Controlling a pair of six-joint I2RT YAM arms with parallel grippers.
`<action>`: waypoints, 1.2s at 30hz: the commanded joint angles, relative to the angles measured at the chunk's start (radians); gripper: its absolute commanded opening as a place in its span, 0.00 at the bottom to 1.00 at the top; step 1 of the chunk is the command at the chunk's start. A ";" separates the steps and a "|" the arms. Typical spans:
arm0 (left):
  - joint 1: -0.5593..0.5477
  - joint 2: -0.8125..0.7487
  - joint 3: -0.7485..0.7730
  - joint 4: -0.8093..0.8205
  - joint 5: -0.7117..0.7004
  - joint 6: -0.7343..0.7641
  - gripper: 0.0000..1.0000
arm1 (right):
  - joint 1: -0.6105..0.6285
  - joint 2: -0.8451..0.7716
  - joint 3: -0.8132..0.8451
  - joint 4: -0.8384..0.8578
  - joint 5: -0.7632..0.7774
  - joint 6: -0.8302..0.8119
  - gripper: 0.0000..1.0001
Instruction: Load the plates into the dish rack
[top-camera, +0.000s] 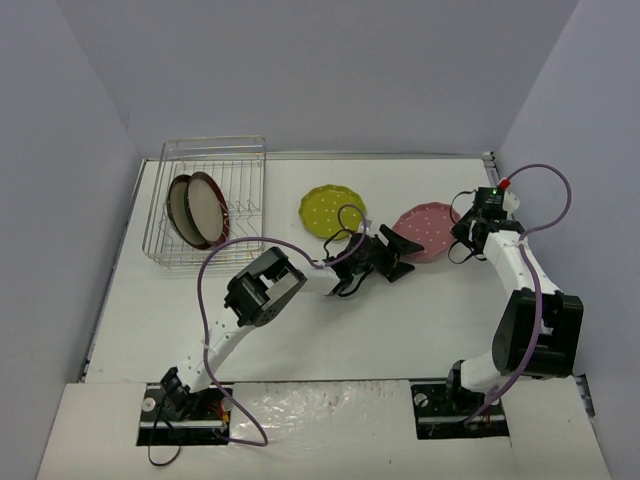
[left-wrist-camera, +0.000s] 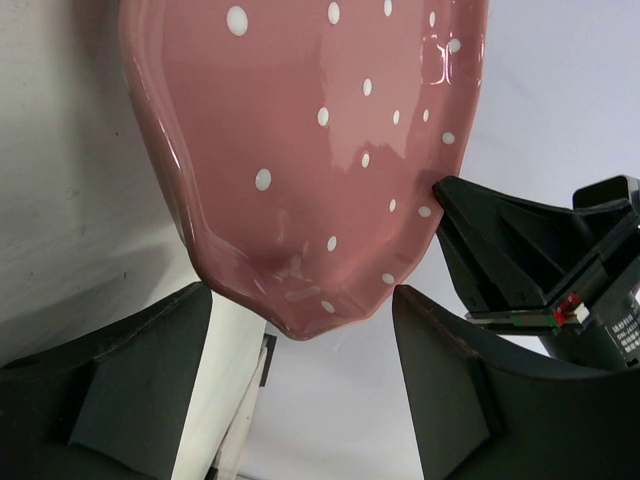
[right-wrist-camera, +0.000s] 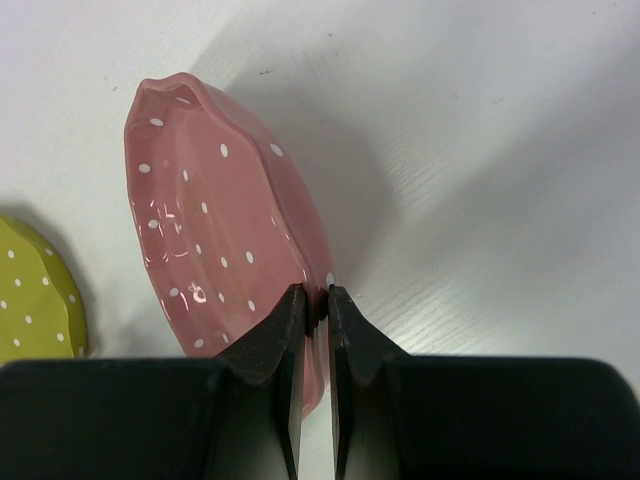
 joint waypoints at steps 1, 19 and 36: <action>-0.020 -0.042 0.079 -0.060 -0.030 -0.028 0.69 | -0.005 -0.088 0.023 0.105 -0.038 0.023 0.00; -0.026 -0.011 0.187 -0.159 -0.112 0.004 0.65 | -0.005 -0.114 0.001 0.103 -0.049 0.014 0.00; -0.032 0.000 0.227 -0.184 -0.132 0.011 0.60 | -0.004 -0.133 -0.042 0.106 -0.069 0.015 0.00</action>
